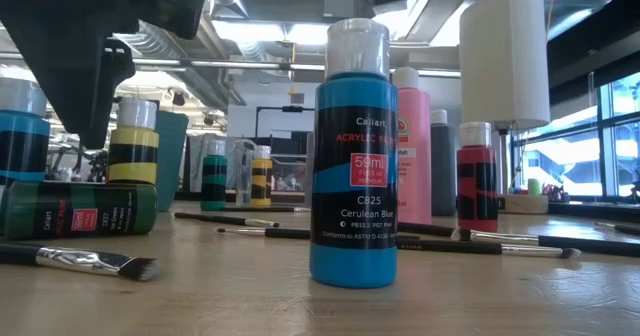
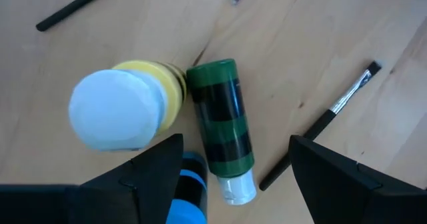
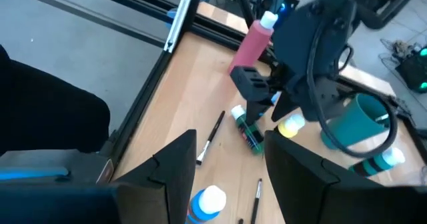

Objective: Pick & Place Paint Supplies
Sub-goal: Put the green paint bottle into the transparent bin

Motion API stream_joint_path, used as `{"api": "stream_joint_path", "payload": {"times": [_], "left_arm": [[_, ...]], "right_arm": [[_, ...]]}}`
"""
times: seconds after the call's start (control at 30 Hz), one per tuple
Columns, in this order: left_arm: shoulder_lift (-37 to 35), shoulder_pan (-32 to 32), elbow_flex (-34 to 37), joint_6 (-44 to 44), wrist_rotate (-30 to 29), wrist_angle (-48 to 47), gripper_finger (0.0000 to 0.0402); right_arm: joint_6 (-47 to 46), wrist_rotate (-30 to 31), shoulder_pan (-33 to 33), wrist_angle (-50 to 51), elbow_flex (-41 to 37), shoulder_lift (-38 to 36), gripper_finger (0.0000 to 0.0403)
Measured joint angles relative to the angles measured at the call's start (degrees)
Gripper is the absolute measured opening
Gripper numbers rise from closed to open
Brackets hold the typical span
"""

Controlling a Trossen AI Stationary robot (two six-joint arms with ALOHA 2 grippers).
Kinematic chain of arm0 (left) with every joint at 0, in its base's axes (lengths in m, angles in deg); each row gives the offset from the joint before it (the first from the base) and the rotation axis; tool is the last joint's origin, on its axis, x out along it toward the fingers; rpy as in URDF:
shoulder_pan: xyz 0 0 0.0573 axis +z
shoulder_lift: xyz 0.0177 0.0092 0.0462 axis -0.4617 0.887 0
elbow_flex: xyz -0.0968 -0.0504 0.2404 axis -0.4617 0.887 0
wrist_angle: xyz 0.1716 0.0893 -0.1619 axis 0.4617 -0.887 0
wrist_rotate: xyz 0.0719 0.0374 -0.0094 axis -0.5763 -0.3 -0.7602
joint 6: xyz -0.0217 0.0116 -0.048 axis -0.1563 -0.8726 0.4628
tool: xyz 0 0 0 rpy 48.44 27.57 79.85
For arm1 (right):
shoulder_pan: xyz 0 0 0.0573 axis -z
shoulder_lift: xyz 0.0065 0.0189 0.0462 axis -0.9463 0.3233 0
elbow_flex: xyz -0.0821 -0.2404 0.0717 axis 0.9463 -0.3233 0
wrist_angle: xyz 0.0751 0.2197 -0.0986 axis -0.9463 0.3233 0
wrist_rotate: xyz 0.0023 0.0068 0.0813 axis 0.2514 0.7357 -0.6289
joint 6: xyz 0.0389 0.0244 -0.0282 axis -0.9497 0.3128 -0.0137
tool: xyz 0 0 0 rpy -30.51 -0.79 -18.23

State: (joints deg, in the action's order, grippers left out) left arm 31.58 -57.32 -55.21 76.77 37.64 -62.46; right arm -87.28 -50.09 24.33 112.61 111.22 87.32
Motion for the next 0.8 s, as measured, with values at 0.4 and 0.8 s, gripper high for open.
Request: {"api": "stream_joint_path", "payload": {"times": [0.4, 0.8], "left_arm": [[2.9, 0.3, 0.0, 2.7, 0.8, -0.1, 0.0269], [5.1, 0.3, 0.0, 2.1, 1.2, 0.2, 0.0269]], "right_arm": [[2.4, -0.7, 0.0, -2.0, 0.0, 0.0, 0.0178], [6.6, -0.6, 0.0, -3.4, 0.0, 0.0, 0.0178]]}}
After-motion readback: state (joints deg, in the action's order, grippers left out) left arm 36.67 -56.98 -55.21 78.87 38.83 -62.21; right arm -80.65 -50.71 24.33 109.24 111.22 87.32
